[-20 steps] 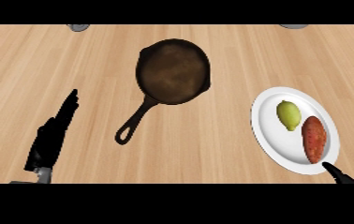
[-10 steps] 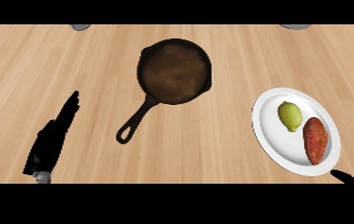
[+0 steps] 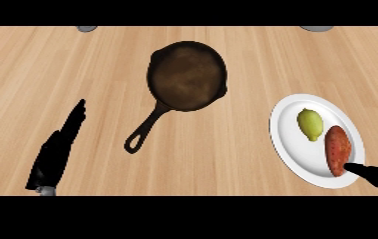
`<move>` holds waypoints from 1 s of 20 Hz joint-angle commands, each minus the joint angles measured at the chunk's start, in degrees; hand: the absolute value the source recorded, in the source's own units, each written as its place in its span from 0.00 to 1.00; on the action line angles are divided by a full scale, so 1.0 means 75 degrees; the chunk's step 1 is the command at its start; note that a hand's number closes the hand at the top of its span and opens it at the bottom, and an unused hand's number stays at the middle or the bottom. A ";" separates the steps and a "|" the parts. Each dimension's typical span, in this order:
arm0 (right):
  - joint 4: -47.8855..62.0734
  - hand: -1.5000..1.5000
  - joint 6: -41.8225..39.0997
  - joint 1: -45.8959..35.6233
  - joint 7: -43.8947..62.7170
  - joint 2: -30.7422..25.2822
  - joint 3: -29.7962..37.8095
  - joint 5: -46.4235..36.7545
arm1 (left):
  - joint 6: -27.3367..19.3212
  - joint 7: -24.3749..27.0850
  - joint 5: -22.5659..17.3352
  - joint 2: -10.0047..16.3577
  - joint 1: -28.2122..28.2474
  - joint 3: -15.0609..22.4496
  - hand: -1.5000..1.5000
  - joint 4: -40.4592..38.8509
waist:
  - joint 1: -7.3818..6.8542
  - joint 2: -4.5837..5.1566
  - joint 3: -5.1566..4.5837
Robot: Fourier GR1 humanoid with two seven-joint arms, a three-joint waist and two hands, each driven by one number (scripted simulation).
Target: Pick the lemon from the plate and place it in the pan
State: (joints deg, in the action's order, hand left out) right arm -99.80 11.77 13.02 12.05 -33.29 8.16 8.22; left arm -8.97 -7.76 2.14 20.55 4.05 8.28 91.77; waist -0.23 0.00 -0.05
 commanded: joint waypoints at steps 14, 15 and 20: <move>-0.0107 0.00 -0.1037 -0.1913 0.3784 -0.0022 -0.1537 -0.1780 | 0.0223 0.0271 0.0518 -0.0392 0.0371 -0.0195 0.50 0.0040 | -0.0030 0.0003 0.0004; 0.0352 0.00 -0.1530 -0.2256 0.3661 -0.0147 -0.1050 -0.1464 | 0.0574 0.0359 0.0205 -0.0239 0.0372 -0.0558 0.50 -0.0016 | -0.0019 0.0002 0.0005; 0.0226 0.00 -0.1867 -0.2469 0.4162 0.0224 -0.1345 -0.1913 | 0.0753 -0.0339 0.0281 -0.0344 -0.0087 -0.0680 0.50 0.0113 | -0.0018 0.0004 0.0006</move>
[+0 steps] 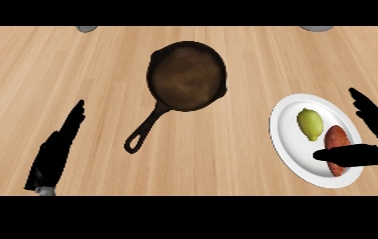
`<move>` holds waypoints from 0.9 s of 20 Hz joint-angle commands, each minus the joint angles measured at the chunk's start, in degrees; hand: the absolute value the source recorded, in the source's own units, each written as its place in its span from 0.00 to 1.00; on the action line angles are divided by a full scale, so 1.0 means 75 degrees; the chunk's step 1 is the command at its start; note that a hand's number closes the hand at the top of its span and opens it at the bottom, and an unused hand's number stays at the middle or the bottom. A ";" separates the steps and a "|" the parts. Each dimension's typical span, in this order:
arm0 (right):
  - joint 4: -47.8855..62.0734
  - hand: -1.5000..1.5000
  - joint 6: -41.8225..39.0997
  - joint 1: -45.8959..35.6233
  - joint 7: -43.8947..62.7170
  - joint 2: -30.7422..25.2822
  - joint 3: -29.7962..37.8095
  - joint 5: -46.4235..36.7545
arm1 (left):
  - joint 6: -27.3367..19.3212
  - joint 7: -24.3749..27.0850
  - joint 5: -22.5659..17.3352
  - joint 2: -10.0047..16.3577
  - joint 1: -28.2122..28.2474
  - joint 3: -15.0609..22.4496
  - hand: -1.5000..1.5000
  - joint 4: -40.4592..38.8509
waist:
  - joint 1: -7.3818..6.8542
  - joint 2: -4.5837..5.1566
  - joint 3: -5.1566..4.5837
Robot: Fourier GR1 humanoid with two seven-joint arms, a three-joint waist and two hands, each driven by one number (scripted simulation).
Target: Pick the lemon from the plate and place it in the pan
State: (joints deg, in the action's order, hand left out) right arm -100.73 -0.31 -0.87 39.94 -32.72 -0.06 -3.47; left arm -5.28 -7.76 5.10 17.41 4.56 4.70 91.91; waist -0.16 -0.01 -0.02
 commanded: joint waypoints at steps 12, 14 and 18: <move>0.1498 0.00 -0.0713 -0.0459 -0.0069 0.1139 -0.0022 -0.1350 | 0.0466 -0.0212 0.0307 -0.0389 0.0019 -0.0457 0.50 0.0332 | 0.0005 0.0002 0.0003; 0.0720 0.00 -0.1059 -0.0301 0.0479 0.1182 0.0224 -0.1282 | 0.0426 0.0126 0.0506 -0.0596 0.0156 -0.0499 0.50 0.0006 | 0.0022 -0.0003 0.0001; 0.1489 0.00 -0.0932 -0.0331 -0.0132 0.1390 0.0257 -0.1611 | 0.0612 -0.0243 0.0573 -0.0612 0.0458 -0.0373 0.50 0.0777 | 0.0009 -0.0004 0.0003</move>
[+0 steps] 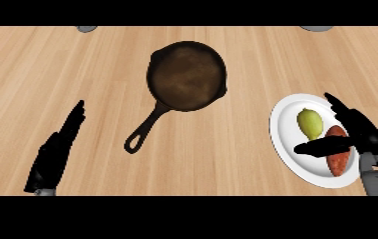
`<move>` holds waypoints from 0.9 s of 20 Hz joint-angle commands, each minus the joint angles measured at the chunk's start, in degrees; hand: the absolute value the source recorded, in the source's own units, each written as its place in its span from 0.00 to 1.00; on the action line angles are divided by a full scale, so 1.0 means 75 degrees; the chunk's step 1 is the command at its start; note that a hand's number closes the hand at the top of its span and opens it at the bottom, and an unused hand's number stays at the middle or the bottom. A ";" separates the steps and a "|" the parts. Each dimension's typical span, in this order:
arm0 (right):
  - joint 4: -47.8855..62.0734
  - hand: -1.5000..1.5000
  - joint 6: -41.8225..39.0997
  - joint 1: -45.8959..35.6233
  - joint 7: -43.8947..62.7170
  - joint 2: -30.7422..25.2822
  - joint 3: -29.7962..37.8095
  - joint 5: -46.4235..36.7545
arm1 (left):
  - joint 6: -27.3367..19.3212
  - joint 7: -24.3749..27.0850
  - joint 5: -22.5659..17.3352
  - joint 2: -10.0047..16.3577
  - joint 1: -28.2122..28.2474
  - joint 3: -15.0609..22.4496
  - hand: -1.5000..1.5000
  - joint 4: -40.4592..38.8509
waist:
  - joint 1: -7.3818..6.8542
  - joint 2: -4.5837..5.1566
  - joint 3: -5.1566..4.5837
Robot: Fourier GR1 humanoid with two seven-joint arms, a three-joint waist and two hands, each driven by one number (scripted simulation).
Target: Pick the lemon from the plate and place it in the pan
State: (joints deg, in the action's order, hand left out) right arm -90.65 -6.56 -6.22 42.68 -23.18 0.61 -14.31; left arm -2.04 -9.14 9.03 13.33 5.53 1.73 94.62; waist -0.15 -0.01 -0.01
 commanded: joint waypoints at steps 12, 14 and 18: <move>0.1760 0.00 0.0059 -0.0616 -0.1130 0.0858 0.0373 -0.1054 | 0.0270 0.0457 0.0376 -0.0436 -0.0363 -0.0497 0.50 -0.0685 | 0.0001 0.0003 0.0001; 0.1555 0.00 -0.0007 -0.0477 -0.1117 0.0936 0.0481 -0.0989 | 0.0483 0.0282 0.0275 -0.0376 -0.0596 -0.0657 0.50 -0.0812 | 0.0014 0.0002 0.0001; 0.2393 1.00 0.0566 -0.0753 -0.2160 0.1030 0.0700 -0.1100 | 0.0625 0.1155 0.0272 -0.0265 -0.0129 -0.0760 0.50 -0.1204 | 0.0000 0.0011 0.0001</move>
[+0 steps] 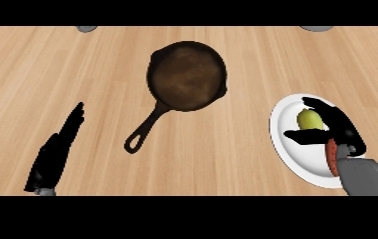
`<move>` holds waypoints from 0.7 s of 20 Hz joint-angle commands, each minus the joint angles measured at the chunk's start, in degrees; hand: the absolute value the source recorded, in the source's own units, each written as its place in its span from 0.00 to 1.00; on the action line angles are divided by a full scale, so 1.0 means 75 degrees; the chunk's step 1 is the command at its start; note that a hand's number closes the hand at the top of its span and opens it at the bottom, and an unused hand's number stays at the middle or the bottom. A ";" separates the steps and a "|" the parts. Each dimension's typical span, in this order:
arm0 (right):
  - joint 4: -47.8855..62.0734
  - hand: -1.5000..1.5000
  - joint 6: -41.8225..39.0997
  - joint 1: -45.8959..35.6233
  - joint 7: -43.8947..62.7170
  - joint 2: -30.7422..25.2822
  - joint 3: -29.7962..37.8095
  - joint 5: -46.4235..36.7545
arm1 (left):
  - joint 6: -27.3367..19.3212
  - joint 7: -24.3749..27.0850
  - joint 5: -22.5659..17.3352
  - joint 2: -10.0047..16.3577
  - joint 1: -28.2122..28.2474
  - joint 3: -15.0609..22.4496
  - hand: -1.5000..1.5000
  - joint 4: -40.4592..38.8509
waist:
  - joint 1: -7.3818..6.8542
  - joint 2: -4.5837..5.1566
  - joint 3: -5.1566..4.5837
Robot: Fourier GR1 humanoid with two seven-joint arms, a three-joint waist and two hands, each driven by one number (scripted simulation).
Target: Pick the lemon from the plate and place it in the pan
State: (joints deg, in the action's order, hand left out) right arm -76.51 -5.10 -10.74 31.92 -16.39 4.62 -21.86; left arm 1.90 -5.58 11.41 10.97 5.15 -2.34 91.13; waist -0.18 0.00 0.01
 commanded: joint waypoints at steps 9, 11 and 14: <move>0.0777 1.00 0.0642 -0.0214 -0.1084 0.0834 0.0181 0.0147 | -0.0035 0.0046 0.0210 -0.0093 -0.0741 -0.0343 0.50 -0.0686 | 0.0024 0.0003 -0.0001; 0.0399 1.00 0.0594 -0.0294 -0.0697 0.0757 0.0176 0.0103 | 0.0096 -0.0593 0.0254 -0.0273 -0.0270 -0.0084 0.50 0.0395 | 0.0011 -0.0005 -0.0001; 0.0103 1.00 0.0610 -0.0095 0.1025 0.0826 -0.1010 -0.1328 | -0.0004 -0.0574 0.0317 -0.0309 -0.0280 0.0051 0.50 0.0321 | 0.0000 -0.0027 -0.0013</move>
State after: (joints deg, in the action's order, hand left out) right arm -73.75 -1.35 -11.95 30.47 -11.62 3.00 -24.86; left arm 2.40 -8.24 12.94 9.39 3.02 -2.94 92.03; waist -0.10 -0.14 -0.13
